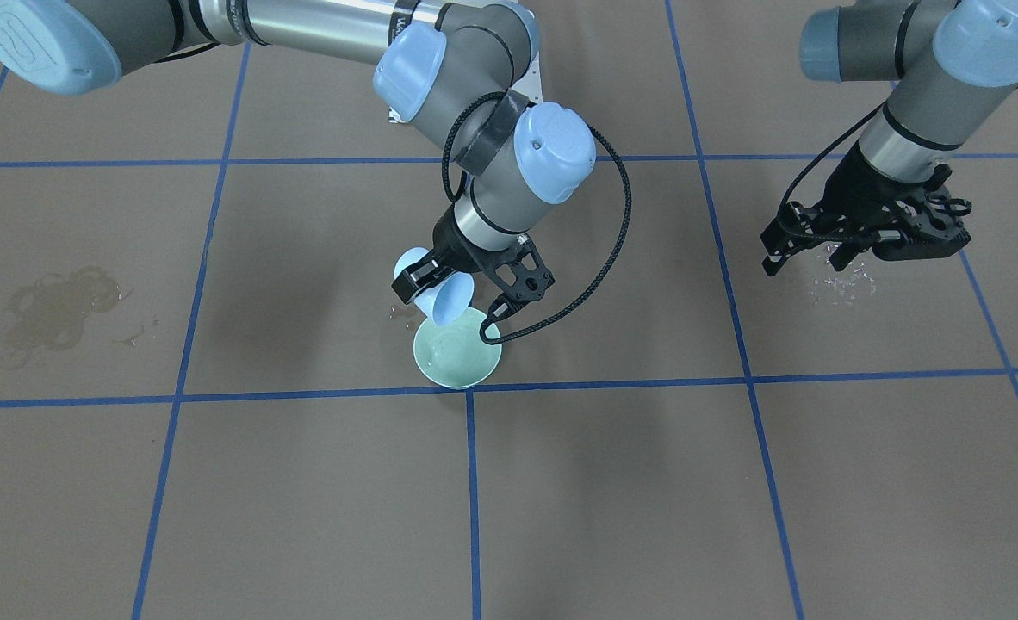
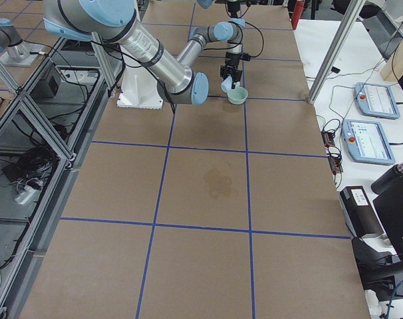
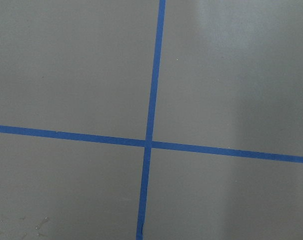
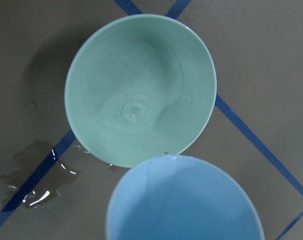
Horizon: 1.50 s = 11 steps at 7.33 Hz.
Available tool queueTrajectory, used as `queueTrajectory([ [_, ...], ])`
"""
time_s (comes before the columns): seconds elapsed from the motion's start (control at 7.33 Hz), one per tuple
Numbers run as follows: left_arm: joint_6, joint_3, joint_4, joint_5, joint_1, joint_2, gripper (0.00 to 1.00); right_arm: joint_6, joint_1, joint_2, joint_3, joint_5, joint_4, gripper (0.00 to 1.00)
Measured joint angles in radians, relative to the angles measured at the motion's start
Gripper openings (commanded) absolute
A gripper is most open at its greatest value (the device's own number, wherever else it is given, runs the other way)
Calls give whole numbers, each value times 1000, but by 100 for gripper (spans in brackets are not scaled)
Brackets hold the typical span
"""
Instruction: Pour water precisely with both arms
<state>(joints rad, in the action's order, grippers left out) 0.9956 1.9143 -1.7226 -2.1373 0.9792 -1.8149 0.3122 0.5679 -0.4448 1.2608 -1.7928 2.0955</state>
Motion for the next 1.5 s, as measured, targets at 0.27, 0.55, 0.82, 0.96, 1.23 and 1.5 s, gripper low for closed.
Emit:
queueTrajectory([
  [0.27, 0, -3, 0, -1, -1, 0, 100, 12, 21, -91, 166, -18, -85, 0],
  [0.55, 6, -2, 0, -2, -2, -1, 100, 66, 77, -240, 392, -37, -220, 0],
  [0.82, 12, 5, 0, -3, -1, 0, 100, 211, 152, -466, 530, -119, -588, 0],
  [0.96, 14, 7, 0, -3, -1, 0, 100, 304, 176, -551, 562, -137, -741, 0],
  [1.23, 17, 8, 0, -3, -1, 1, 100, 497, 200, -700, 660, -64, -860, 0],
  [1.5, 17, 7, 0, -3, -2, 5, 100, 604, 204, -847, 727, 120, -877, 0],
])
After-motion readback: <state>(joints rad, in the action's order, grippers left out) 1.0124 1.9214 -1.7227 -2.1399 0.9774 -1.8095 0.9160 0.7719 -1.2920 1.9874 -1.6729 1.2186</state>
